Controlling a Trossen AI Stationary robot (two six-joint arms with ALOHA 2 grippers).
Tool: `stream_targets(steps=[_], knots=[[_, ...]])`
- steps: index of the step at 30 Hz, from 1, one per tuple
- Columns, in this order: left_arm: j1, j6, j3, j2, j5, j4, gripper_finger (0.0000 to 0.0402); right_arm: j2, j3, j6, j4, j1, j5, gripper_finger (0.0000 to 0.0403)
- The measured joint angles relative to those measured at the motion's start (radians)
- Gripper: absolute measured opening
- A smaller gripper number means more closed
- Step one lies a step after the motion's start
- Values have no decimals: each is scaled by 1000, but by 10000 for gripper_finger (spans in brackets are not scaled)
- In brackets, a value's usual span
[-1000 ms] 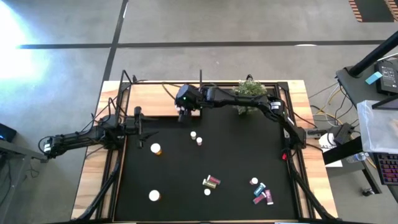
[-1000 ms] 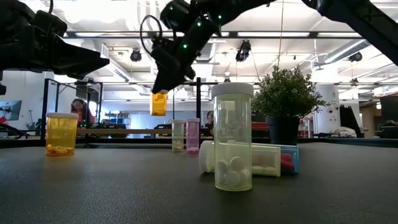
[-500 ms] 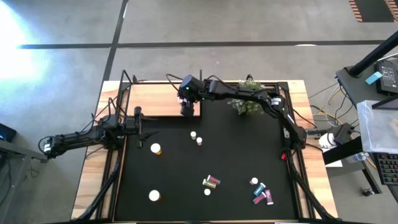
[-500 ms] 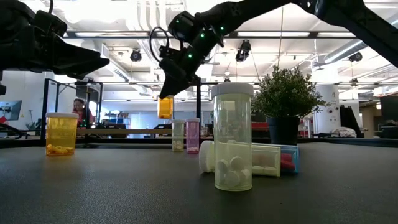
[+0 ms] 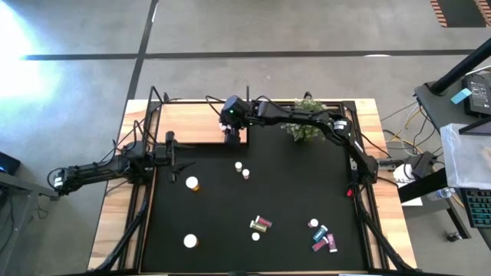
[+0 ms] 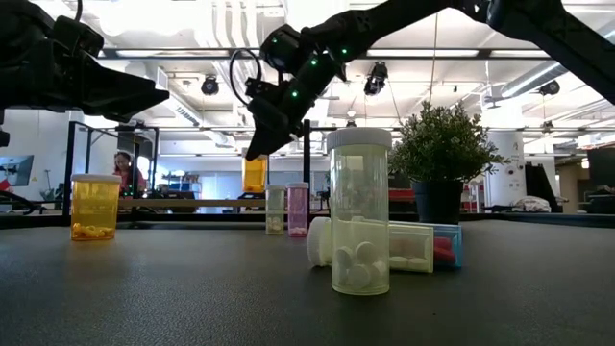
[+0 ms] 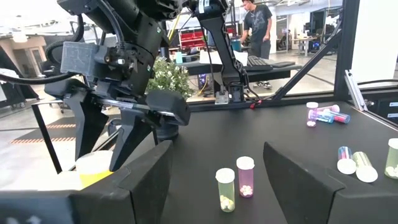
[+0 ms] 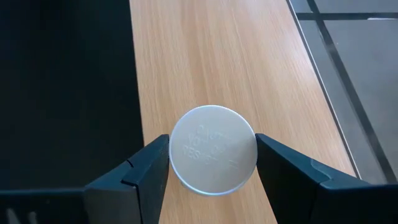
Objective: Pick and place medicine bottles onto shelf by color
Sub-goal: Put the top orange medicine bottle on the shelf
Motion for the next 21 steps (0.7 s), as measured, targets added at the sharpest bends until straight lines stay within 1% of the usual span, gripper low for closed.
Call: stream_targets(steps=[6, 9, 21], knots=[[0, 0, 0, 0, 0, 0, 235, 0, -4, -31, -1, 0, -2, 211], [0, 0, 0, 0, 0, 0, 235, 0, -11, -65, -3, 0, -25, 211], [0, 0, 0, 0, 0, 0, 235, 0, -32, -68, 5, 0, -34, 211]])
